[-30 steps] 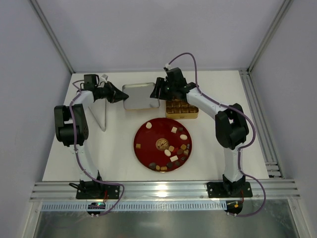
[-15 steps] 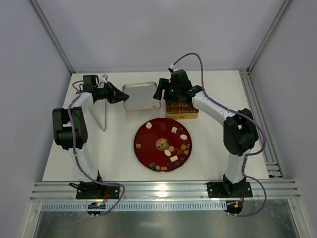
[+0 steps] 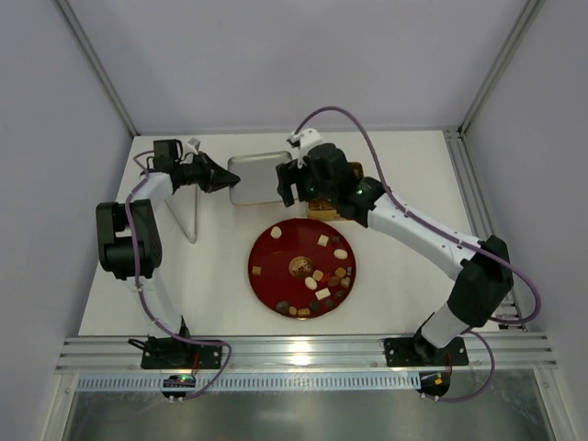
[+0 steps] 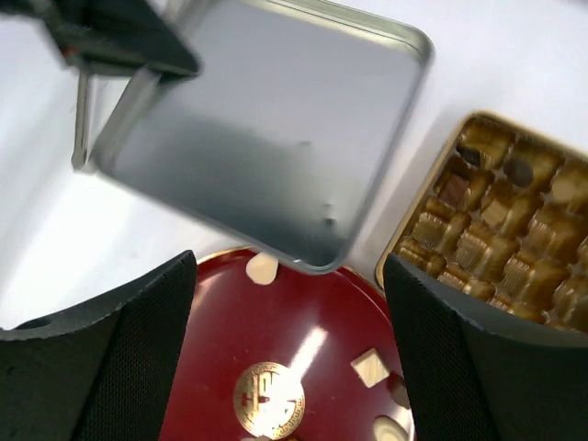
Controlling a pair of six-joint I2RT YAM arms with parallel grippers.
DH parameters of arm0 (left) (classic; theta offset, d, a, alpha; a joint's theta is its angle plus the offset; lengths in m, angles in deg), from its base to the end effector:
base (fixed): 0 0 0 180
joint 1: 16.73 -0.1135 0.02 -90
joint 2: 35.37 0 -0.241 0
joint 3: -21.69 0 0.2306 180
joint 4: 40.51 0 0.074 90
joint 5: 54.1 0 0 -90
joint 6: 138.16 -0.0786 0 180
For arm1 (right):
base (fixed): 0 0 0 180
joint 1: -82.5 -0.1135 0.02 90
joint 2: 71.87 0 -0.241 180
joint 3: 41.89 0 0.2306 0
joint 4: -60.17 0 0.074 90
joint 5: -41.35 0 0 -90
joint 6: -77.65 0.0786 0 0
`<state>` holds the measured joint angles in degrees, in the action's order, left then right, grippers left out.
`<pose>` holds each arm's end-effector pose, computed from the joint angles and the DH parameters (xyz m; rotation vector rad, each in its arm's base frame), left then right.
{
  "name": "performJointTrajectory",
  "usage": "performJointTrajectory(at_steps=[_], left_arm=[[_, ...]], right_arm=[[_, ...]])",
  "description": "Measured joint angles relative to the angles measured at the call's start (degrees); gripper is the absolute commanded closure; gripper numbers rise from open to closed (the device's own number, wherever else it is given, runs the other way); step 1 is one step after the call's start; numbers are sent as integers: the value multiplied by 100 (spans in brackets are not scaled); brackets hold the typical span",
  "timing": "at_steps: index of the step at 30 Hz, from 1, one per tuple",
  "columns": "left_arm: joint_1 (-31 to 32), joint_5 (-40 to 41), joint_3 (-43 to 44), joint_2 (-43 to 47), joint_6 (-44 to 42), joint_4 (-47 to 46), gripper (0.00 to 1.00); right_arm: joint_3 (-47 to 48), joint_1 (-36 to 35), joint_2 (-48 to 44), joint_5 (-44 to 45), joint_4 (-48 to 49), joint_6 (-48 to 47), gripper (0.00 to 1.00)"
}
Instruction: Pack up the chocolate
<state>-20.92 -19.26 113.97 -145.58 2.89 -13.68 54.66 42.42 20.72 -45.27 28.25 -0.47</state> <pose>0.4107 -0.0346 0.1849 -0.6390 2.3292 -1.5221 0.3057 0.2512 0.2987 -0.4744 2.0413 0.4964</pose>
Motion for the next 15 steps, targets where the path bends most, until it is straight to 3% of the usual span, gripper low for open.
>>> performJointTrajectory(at_steps=[7, 15], left_arm=[[22, -26, -249, 179, 140, -33, 100], [107, -118, -490, 627, 254, -37, 100]], right_arm=[[-339, -1941, -450, 1414, 205, -2057, 15], [-999, -2500, -177, 2658, 415, -3554, 13]])
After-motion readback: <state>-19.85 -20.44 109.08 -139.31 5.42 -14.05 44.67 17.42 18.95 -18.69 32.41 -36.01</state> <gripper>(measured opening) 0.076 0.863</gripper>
